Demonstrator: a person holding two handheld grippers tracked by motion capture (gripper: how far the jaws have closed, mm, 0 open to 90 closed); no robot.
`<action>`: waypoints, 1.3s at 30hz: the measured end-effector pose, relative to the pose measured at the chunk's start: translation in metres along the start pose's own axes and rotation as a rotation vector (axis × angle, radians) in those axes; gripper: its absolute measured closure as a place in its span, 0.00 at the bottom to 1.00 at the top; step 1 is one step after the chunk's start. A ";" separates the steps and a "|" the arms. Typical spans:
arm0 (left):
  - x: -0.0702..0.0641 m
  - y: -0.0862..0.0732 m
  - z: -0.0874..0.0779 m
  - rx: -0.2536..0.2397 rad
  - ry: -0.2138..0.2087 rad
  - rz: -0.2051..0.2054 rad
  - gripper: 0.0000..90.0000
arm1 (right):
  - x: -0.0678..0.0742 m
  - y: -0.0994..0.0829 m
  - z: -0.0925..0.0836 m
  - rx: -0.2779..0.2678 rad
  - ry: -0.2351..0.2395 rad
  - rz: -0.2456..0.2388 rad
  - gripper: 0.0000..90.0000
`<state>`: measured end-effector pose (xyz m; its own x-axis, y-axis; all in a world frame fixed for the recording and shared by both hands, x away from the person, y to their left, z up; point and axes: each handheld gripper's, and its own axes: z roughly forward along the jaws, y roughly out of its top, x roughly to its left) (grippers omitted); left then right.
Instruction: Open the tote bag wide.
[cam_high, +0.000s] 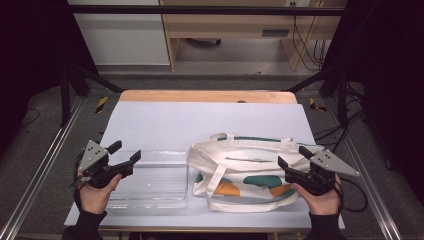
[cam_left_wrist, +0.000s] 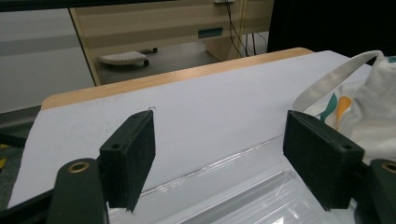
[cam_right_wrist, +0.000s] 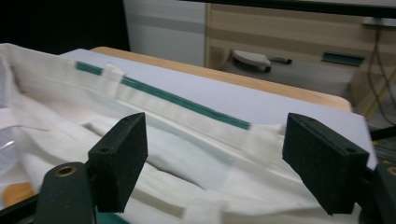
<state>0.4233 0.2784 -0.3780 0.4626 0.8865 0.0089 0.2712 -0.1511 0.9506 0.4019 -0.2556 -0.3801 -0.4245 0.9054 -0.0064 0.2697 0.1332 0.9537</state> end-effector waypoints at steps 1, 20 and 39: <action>0.000 0.000 0.000 0.000 0.000 0.000 0.27 | 0.000 0.000 0.000 0.000 0.000 0.000 0.26; -0.026 0.012 0.013 0.013 -0.050 -0.003 0.26 | 0.071 -0.001 0.048 0.087 0.227 -0.075 0.37; -0.070 0.045 0.047 0.004 -0.157 0.036 0.34 | 0.094 -0.015 0.066 0.171 0.324 -0.133 0.54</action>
<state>0.4429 0.1887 -0.3510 0.5983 0.8013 -0.0061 0.2551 -0.1833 0.9494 0.4146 -0.1457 -0.4147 -0.7089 0.7052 -0.0054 0.3225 0.3310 0.8868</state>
